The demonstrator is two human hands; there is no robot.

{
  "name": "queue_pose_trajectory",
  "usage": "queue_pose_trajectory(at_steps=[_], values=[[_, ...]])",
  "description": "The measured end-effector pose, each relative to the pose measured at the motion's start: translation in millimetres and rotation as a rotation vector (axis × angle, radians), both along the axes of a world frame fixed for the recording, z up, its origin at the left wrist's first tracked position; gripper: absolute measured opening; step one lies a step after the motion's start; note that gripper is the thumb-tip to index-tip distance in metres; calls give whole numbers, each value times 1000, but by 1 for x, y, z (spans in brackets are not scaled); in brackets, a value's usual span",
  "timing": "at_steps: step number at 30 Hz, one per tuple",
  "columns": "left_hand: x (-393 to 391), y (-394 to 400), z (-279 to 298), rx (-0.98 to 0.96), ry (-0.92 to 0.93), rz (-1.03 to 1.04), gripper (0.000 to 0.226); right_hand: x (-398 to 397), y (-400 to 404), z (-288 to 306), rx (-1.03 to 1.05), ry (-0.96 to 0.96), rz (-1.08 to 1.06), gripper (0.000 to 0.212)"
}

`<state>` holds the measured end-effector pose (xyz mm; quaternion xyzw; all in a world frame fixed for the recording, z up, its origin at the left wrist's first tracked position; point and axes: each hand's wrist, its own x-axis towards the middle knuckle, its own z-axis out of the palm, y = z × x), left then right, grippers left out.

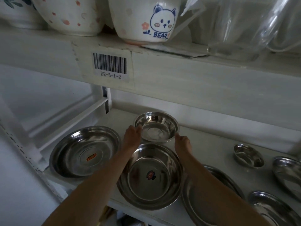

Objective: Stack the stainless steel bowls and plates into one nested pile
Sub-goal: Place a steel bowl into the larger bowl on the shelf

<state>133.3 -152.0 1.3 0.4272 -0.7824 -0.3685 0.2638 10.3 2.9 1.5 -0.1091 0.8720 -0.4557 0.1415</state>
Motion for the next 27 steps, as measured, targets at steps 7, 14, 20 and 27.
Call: queue_pose_trajectory(at_steps=[7,14,20,27], values=[[-29,-34,-20,-74,-272,56,60,-43,-18,-18,145,-70,-16,68],[-49,-52,-30,104,-353,3,51,-67,-34,-32,87,-185,6,64],[-56,-61,-38,443,-120,74,57,-73,-48,-39,67,-243,6,58],[-54,-63,-45,533,-3,117,51,-70,-53,-50,59,-268,37,56]])
